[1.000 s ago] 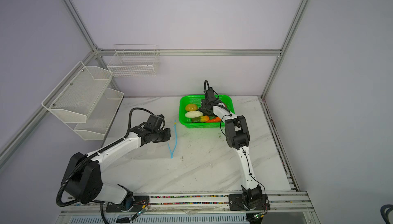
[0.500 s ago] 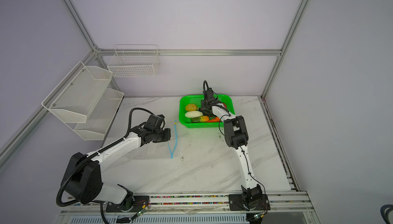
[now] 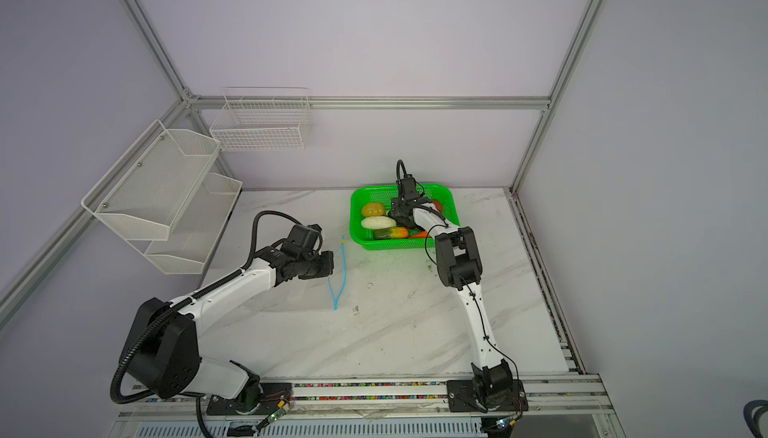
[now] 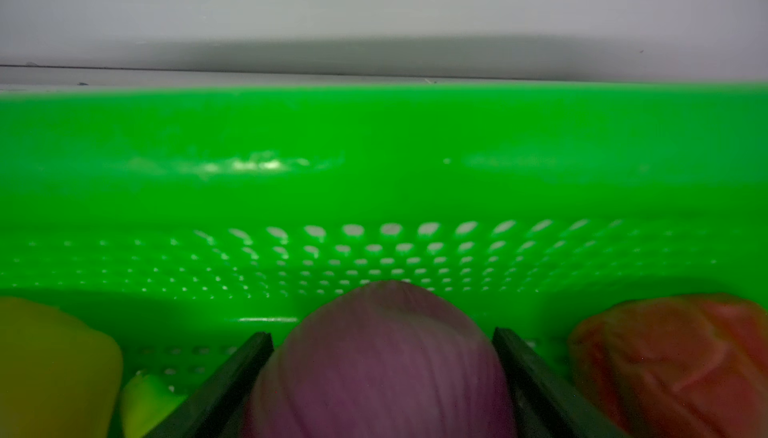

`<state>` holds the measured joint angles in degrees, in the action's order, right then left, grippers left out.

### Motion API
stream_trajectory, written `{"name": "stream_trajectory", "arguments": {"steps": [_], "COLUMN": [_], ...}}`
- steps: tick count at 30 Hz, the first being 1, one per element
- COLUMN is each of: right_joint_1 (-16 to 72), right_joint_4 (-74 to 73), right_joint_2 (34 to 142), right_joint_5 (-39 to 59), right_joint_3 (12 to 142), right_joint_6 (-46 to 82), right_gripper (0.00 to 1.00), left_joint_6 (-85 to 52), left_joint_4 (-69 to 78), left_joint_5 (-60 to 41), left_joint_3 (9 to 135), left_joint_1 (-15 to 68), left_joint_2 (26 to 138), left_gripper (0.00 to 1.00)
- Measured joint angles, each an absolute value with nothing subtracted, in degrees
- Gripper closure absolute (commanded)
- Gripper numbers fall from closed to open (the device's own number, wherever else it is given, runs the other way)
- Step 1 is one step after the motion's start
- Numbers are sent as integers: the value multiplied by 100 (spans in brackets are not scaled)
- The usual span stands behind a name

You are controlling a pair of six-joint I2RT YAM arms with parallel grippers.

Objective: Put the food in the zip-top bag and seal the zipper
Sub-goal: 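Lower the right gripper and grasp the purple onion in the basket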

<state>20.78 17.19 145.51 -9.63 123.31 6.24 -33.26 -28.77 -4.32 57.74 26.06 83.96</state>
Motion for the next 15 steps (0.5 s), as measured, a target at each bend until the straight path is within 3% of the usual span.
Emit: {"name": "stream_trajectory", "arguments": {"steps": [10, 15], "right_joint_1": [2078, 2078], "right_joint_4": [1732, 1688], "right_joint_2": [14556, 14551], "right_joint_5": [-961, -956], "right_joint_3": [12324, 12320], "right_joint_6": [611, 611], "right_gripper": [23, 21], "left_joint_6": [-3326, -3326], "left_joint_4": [-2880, -2877], "left_joint_5": [-432, -429], "left_joint_3": [5776, 5776], "left_joint_1": [2606, 2606], "left_joint_2": [8444, 8444], "left_gripper": [98, 98]}}
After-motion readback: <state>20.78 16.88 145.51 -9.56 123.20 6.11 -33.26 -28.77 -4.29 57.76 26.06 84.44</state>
